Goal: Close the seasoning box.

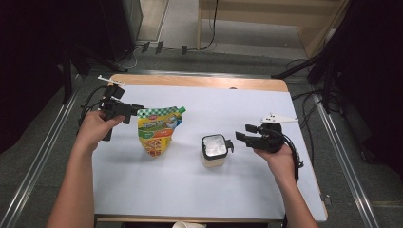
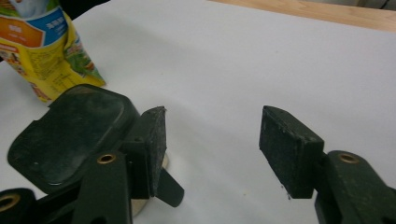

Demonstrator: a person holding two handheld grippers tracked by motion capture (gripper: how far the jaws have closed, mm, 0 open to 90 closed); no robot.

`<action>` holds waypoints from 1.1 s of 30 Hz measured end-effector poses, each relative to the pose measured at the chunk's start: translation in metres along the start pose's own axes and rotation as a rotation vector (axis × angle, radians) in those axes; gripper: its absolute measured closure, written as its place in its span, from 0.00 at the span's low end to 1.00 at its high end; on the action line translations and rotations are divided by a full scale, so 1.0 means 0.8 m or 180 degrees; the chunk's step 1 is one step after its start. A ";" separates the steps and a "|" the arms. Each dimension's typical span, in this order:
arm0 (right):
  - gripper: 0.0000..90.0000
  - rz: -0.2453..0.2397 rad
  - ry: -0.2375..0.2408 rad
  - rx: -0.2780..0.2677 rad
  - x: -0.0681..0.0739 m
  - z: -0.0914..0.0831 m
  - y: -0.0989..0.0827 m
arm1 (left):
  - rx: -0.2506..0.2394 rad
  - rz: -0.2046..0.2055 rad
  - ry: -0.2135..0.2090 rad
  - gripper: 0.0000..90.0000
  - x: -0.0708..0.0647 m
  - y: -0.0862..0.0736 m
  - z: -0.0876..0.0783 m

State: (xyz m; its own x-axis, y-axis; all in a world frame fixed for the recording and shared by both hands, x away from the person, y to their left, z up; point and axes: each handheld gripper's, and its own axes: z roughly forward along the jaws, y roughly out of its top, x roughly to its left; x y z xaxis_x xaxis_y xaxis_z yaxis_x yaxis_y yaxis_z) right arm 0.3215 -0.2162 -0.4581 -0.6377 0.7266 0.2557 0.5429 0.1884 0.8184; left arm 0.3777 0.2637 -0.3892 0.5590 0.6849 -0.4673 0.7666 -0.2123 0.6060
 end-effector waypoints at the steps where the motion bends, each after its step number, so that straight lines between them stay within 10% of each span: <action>1: 0.46 0.0008 -0.0027 -0.0008 -0.003 -0.001 -0.001 | 0.0000 0.0002 -0.0001 0.40 0.000 0.000 0.000; 18: 0.36 -0.0043 -0.0397 -0.0076 -0.031 -0.008 -0.015 | 0.0020 -0.0011 0.0005 0.40 0.002 -0.001 0.001; 33: 0.29 0.0046 -0.0393 -0.0013 -0.038 -0.005 -0.020 | 0.0049 -0.0032 -0.0015 0.39 0.004 -0.002 0.005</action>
State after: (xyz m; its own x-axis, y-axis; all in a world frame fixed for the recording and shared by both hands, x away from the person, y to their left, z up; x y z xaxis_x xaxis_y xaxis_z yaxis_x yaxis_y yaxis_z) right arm 0.3297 -0.2440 -0.4765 -0.5576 0.8050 0.2024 0.5492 0.1749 0.8172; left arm 0.3794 0.2637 -0.3943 0.5526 0.6839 -0.4764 0.7770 -0.2161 0.5913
